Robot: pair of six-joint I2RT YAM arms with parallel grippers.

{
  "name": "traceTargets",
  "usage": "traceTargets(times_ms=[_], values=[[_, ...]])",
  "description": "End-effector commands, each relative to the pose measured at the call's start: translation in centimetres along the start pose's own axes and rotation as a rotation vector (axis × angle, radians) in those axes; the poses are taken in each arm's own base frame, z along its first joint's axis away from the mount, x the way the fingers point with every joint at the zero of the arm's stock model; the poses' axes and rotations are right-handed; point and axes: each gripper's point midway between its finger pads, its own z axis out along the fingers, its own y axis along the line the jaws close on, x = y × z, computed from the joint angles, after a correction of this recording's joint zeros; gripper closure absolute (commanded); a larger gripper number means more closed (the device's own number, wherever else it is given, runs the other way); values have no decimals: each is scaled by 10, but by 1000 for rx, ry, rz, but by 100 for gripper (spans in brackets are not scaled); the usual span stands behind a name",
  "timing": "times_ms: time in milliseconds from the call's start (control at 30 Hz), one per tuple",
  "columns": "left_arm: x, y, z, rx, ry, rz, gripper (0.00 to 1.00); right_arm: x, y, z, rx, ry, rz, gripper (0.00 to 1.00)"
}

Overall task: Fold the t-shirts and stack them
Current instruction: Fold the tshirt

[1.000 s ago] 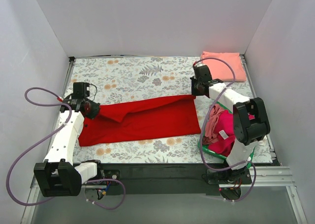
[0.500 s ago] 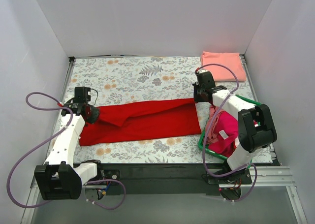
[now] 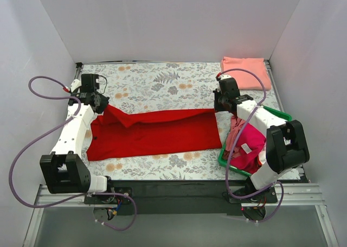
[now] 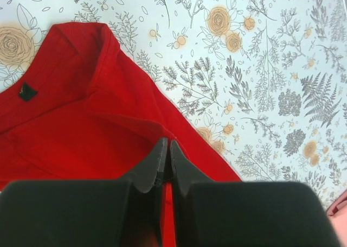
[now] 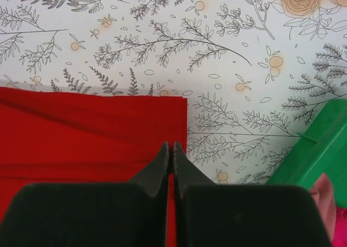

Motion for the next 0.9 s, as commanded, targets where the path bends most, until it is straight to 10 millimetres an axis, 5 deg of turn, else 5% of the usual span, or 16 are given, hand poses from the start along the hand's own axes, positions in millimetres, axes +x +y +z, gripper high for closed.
traceTargets(times_ms=[0,367,667,867], values=[[-14,-15,-7,43,-35,23,100,-11,2,-9,-14,-51,-13,99],[-5,25,-39,29,-75,-34,100,0,5,-16,-47,-38,-13,99],[39,58,-25,-24,37,-37,100,18,5,-21,-67,-19,-17,99],[63,86,-14,-99,79,-54,100,43,2,-16,-65,37,-25,90]])
